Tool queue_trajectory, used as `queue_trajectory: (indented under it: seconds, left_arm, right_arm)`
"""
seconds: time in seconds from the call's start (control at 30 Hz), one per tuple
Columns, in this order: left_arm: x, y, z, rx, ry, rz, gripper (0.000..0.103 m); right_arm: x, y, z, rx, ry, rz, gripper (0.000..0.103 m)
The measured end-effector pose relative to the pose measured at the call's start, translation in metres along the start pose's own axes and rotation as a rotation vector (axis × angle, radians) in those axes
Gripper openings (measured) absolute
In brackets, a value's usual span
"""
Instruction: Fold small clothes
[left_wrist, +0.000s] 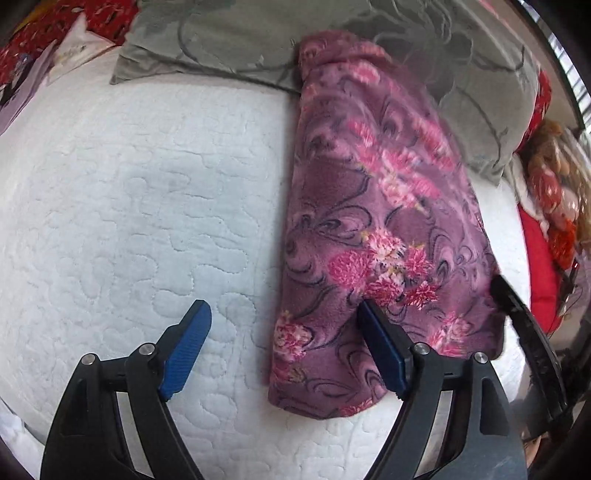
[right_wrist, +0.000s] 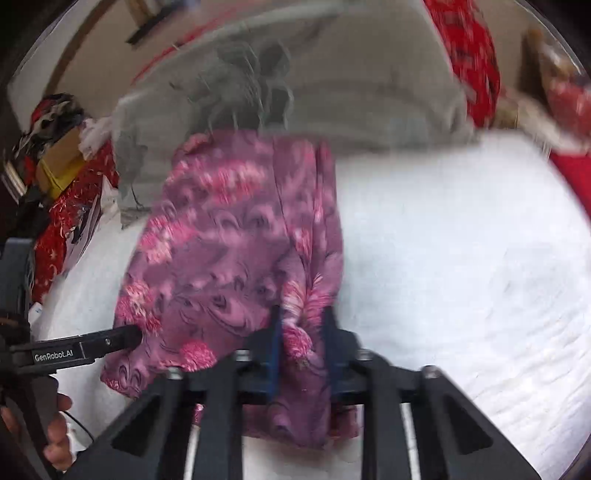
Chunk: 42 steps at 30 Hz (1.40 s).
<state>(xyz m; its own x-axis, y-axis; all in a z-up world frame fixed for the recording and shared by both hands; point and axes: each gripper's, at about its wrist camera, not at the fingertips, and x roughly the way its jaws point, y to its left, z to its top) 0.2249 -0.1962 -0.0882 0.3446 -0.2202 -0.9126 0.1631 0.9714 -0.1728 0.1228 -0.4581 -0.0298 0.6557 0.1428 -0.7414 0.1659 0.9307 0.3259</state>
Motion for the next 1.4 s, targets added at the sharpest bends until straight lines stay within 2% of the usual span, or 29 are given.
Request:
queue_trajectory:
  seconds: [0.03, 0.07, 0.13, 0.2, 0.27, 0.3, 0.4, 0.47, 0.5, 0.53, 0.57, 0.6, 0.63, 0.67, 0.73, 0.8, 0.87, 0.97, 1.03, 1.07, 1.13, 1.2, 1.27, 1.33, 1.4]
  left_arm:
    - [-0.003, 0.001, -0.001, 0.002, -0.014, 0.008, 0.082]
    - [-0.002, 0.0, -0.001, 0.01, -0.02, 0.021, 0.082]
    - [0.004, 0.009, -0.008, 0.024, 0.005, 0.04, 0.082]
    - [0.006, 0.009, -0.015, 0.021, 0.009, 0.039, 0.082]
    - [0.0, 0.006, -0.015, 0.031, 0.0, 0.039, 0.082]
    - [-0.001, 0.005, -0.015, 0.033, 0.001, 0.035, 0.082]
    - [-0.006, 0.002, -0.027, 0.028, 0.011, 0.032, 0.082]
    - [-0.008, 0.001, -0.027, 0.005, 0.017, 0.018, 0.082]
    - [-0.007, -0.004, -0.026, 0.003, 0.018, 0.017, 0.082]
    - [-0.009, -0.002, -0.026, 0.002, 0.02, 0.02, 0.082]
    - [-0.012, -0.002, -0.026, -0.002, 0.019, 0.018, 0.082]
    - [-0.016, 0.001, -0.026, -0.006, 0.014, 0.012, 0.082]
    - [-0.017, 0.01, -0.026, -0.008, 0.01, 0.011, 0.082]
    - [-0.017, 0.011, -0.026, -0.009, 0.003, 0.013, 0.082]
    - [-0.016, 0.013, -0.027, -0.007, 0.006, 0.017, 0.082]
    - [-0.015, 0.025, -0.031, -0.013, 0.027, 0.016, 0.082]
    - [-0.014, 0.027, -0.034, 0.0, 0.022, 0.019, 0.083]
    - [-0.017, 0.021, -0.038, 0.048, 0.012, 0.047, 0.083]
    - [-0.018, 0.014, -0.038, 0.042, 0.008, 0.048, 0.083]
    - [-0.022, 0.013, -0.039, 0.031, 0.007, 0.03, 0.083]
    - [-0.03, 0.006, -0.042, 0.033, -0.02, 0.016, 0.083]
    - [-0.038, -0.003, -0.036, 0.058, -0.046, 0.041, 0.083]
    - [-0.037, -0.007, -0.029, 0.066, -0.045, 0.056, 0.083]
    - [-0.029, -0.007, -0.024, 0.055, -0.033, 0.061, 0.083]
    - [-0.015, -0.009, -0.019, 0.05, -0.016, 0.063, 0.083]
  right_arm:
    - [-0.01, 0.001, 0.003, -0.002, -0.04, 0.001, 0.008]
    - [-0.017, 0.0, 0.005, 0.005, -0.068, 0.0, 0.001]
    - [-0.025, -0.005, 0.004, 0.005, -0.099, -0.077, 0.0]
    - [-0.014, -0.018, 0.001, 0.05, -0.045, -0.064, 0.0]
    - [-0.008, -0.035, -0.005, 0.151, -0.02, -0.041, 0.002]
    - [-0.009, -0.045, -0.008, 0.217, -0.017, 0.044, 0.007]
    - [-0.014, -0.053, -0.011, 0.293, -0.047, 0.181, 0.015]
    - [-0.014, -0.044, -0.01, 0.258, -0.052, 0.191, 0.036]
    - [-0.012, -0.038, -0.01, 0.227, -0.04, 0.18, 0.038]
    - [-0.009, -0.032, -0.011, 0.201, -0.025, 0.176, 0.038]
    - [-0.004, -0.025, -0.012, 0.174, -0.002, 0.169, 0.034]
    - [0.0, -0.016, -0.013, 0.124, 0.02, 0.152, 0.025]
    - [-0.001, -0.008, -0.013, 0.066, 0.018, 0.109, 0.007]
    - [-0.007, 0.003, -0.012, -0.006, -0.005, 0.052, 0.007]
    - [-0.03, 0.012, -0.005, -0.039, -0.105, 0.058, 0.006]
    - [-0.038, 0.014, -0.004, -0.035, -0.146, 0.04, 0.006]
    - [-0.025, 0.01, -0.008, -0.022, -0.097, -0.025, 0.006]
    - [0.006, 0.0, -0.021, -0.002, 0.037, -0.072, 0.006]
    - [0.003, -0.001, -0.02, 0.036, 0.035, -0.051, 0.01]
    - [-0.003, -0.002, -0.019, 0.059, 0.006, -0.037, 0.015]
    - [-0.019, -0.004, -0.015, 0.108, -0.074, -0.019, 0.016]
    - [-0.033, -0.002, -0.011, 0.113, -0.151, 0.024, 0.022]
    - [-0.036, 0.003, -0.006, 0.106, -0.202, 0.077, 0.023]
    - [-0.023, 0.007, -0.001, 0.101, -0.168, 0.105, 0.023]
    - [-0.002, 0.012, -0.002, 0.073, -0.102, 0.05, 0.022]
